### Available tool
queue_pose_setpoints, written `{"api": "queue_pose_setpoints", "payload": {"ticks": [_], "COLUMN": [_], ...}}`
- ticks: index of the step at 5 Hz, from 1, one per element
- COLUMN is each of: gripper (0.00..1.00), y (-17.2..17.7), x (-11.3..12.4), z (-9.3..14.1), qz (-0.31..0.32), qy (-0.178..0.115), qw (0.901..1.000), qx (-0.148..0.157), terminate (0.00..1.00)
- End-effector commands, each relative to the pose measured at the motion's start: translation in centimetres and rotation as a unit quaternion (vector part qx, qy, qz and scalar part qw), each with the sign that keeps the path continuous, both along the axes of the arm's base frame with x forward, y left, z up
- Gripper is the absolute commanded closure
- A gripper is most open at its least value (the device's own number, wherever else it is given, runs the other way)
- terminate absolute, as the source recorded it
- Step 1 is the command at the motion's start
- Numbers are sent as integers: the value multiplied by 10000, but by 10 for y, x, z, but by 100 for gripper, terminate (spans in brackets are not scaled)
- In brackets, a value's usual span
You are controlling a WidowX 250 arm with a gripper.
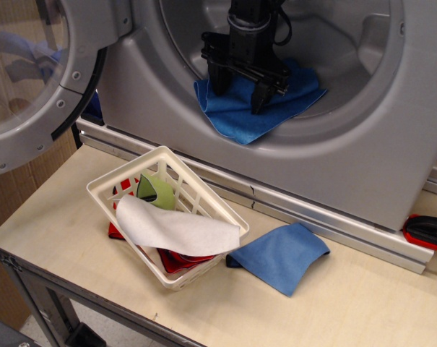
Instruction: Take clothes out of laundry machine
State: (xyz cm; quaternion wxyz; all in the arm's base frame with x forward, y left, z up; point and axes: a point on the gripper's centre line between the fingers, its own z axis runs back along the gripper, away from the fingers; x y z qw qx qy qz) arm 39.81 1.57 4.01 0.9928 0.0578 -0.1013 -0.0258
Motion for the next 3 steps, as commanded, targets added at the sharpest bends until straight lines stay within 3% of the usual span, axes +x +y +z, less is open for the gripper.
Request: {"api": "queue_pose_setpoints", "payload": {"ticks": [1, 3], "gripper": [100, 100], "y": [3, 18], "x": [-9, -36], "z": [18, 36], "qz": [405, 1130], "qy": [-203, -469], "qw": [9988, 9925], "qx": [188, 52], "terminate": [0, 0]}}
